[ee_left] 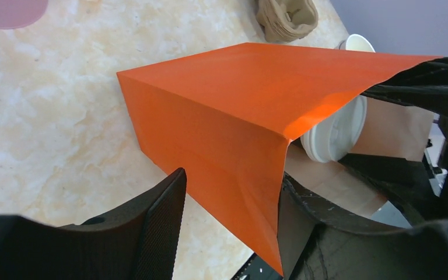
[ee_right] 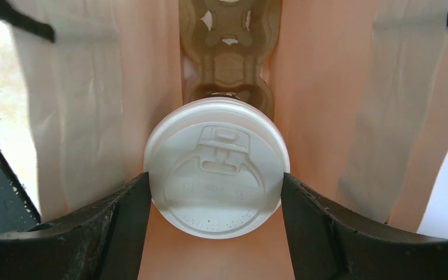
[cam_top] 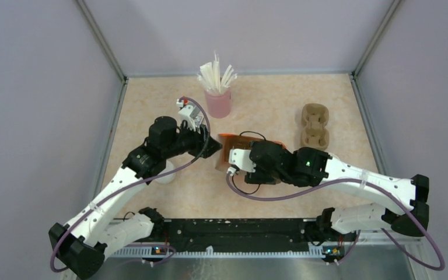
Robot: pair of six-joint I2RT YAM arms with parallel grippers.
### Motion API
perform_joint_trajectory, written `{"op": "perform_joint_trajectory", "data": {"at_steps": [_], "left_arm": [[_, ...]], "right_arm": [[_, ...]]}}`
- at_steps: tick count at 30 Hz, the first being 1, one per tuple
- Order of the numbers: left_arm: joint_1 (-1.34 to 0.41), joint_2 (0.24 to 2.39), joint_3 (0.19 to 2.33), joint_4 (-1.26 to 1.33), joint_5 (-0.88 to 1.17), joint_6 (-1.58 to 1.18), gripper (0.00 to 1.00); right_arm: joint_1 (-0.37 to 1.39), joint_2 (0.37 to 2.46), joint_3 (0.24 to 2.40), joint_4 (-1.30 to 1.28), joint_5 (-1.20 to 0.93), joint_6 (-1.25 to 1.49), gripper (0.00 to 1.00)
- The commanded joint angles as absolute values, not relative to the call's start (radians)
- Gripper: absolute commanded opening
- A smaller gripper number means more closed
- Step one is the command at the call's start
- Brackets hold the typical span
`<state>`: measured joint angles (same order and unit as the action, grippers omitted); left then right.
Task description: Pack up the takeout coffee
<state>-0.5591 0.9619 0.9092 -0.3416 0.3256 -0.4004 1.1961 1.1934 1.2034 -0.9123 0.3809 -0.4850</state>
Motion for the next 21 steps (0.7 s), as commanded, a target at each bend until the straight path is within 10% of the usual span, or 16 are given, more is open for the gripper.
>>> {"op": "perform_joint_trajectory", "data": {"at_steps": [1, 21], "left_arm": [[-0.560, 0.909, 0.885, -0.304, 0.369, -0.436, 0.60], [-0.598, 0.875, 0.781, -0.116, 0.426, -0.467, 0.00]], "right_arm": [[1.210, 1.150, 1.172, -0.888, 0.442, -0.463, 0.57], [1.210, 1.261, 1.177, -0.701, 0.496, -0.599, 0.59]]}}
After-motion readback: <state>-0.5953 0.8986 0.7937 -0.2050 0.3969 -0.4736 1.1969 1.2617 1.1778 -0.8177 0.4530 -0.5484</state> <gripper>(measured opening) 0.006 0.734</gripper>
